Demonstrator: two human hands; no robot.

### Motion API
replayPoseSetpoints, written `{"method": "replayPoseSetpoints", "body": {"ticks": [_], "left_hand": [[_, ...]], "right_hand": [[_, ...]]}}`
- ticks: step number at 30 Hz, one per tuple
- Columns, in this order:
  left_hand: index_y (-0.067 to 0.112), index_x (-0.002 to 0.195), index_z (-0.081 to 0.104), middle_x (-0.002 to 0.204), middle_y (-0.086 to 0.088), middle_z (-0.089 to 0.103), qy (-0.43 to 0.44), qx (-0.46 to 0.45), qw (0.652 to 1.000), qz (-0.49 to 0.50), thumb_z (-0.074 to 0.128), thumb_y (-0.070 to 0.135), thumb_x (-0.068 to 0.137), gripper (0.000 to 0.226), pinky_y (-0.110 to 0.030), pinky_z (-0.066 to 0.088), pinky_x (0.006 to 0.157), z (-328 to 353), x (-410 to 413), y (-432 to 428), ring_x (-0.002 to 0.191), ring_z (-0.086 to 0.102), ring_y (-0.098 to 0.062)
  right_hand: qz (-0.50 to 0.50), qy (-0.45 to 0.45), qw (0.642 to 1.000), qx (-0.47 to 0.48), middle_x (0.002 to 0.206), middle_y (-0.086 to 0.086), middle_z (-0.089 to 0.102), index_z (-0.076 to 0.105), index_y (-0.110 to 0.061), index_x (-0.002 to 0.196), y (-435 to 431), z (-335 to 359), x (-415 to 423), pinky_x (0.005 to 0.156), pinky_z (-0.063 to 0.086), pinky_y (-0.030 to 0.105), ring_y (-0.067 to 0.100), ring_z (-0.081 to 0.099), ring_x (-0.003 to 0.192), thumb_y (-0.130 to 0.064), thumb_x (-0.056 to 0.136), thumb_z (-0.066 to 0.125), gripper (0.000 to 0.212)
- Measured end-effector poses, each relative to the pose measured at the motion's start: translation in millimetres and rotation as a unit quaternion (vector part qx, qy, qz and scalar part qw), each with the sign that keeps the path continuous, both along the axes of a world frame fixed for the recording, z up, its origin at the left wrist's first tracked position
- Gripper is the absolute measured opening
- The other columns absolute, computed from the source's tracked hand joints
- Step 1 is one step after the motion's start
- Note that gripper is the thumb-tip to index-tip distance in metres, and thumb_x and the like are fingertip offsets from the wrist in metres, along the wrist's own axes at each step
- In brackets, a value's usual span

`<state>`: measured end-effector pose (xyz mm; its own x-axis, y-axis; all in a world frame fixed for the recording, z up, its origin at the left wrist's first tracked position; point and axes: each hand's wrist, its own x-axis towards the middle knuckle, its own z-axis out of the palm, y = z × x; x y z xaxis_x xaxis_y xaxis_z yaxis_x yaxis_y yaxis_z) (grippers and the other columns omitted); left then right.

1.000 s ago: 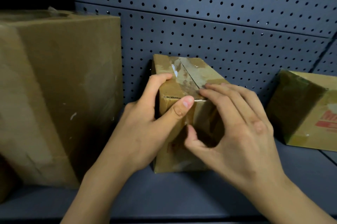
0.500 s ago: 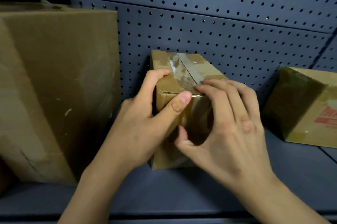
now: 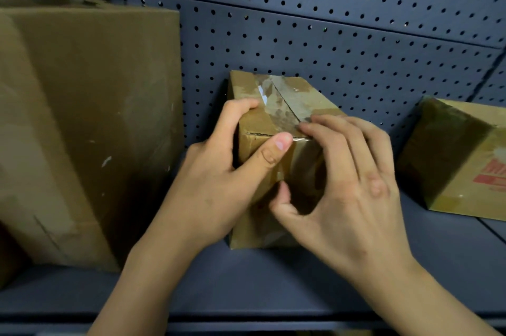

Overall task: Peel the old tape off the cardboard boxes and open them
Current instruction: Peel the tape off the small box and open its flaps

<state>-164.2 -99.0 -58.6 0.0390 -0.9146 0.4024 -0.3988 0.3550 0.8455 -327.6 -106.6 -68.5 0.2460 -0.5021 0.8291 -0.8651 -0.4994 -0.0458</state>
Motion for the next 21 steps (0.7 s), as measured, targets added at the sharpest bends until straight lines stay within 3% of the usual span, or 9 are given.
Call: {"method": "replayPoseSetpoints", "body": {"ticks": [2,5,9,13,17,21], "left_hand": [[0.058,0.122,0.043,0.096,0.025,0.067,0.004,0.001,1.000,-0.005,0.049,0.078,0.078,0.048,-0.005,0.043,0.067,1,0,1,0.088,0.062,0.009],[0.057,0.123,0.044,0.098,0.027,0.067,0.011,0.006,1.000,-0.010,0.048,0.077,0.076,0.051,-0.005,0.042,0.068,3,1,1,0.089,0.062,0.012],[0.056,0.123,0.045,0.098,0.036,0.064,0.014,0.003,1.000,-0.009,0.046,0.075,0.068,0.059,0.005,0.035,0.068,5,1,2,0.089,0.055,0.022],[0.056,0.122,0.046,0.098,0.036,0.064,0.015,0.002,1.000,-0.007,0.046,0.074,0.068,0.057,0.005,0.035,0.068,5,0,2,0.088,0.056,0.021],[0.054,0.123,0.046,0.097,0.031,0.066,0.014,-0.001,1.000,-0.014,0.048,0.072,0.070,0.055,0.001,0.039,0.067,5,0,2,0.089,0.060,0.015],[0.055,0.121,0.047,0.094,0.030,0.067,0.017,-0.005,1.000,-0.006,0.049,0.071,0.071,0.053,0.001,0.039,0.066,4,0,2,0.087,0.061,0.014]], "right_hand": [[0.026,0.000,1.000,-0.005,0.130,0.011,0.060,0.062,-0.005,0.127,-2,-1,-4,0.113,0.033,0.030,0.035,0.050,0.126,-0.035,0.077,0.066,0.058],[0.096,-0.004,0.995,-0.016,0.139,0.016,0.053,0.055,-0.009,0.133,1,-7,-16,0.117,0.032,0.047,0.035,0.040,0.139,-0.030,0.081,0.073,0.059],[0.134,-0.037,0.990,-0.019,0.144,0.019,0.043,0.057,-0.017,0.104,10,-21,-19,0.112,0.030,0.065,0.039,0.026,0.147,-0.037,0.086,0.073,0.031],[0.103,-0.046,0.993,-0.028,0.142,0.020,0.044,0.073,-0.013,0.094,7,-28,-6,0.110,0.032,0.064,0.044,0.022,0.147,-0.033,0.088,0.074,0.020],[0.083,-0.071,0.993,-0.039,0.140,0.021,0.044,0.077,-0.012,0.089,6,-31,3,0.118,0.027,0.055,0.047,0.022,0.146,-0.030,0.090,0.074,0.018],[0.080,-0.089,0.992,-0.037,0.142,0.021,0.044,0.078,-0.012,0.089,8,-34,9,0.114,0.030,0.059,0.048,0.023,0.145,-0.024,0.092,0.071,0.015]]}}
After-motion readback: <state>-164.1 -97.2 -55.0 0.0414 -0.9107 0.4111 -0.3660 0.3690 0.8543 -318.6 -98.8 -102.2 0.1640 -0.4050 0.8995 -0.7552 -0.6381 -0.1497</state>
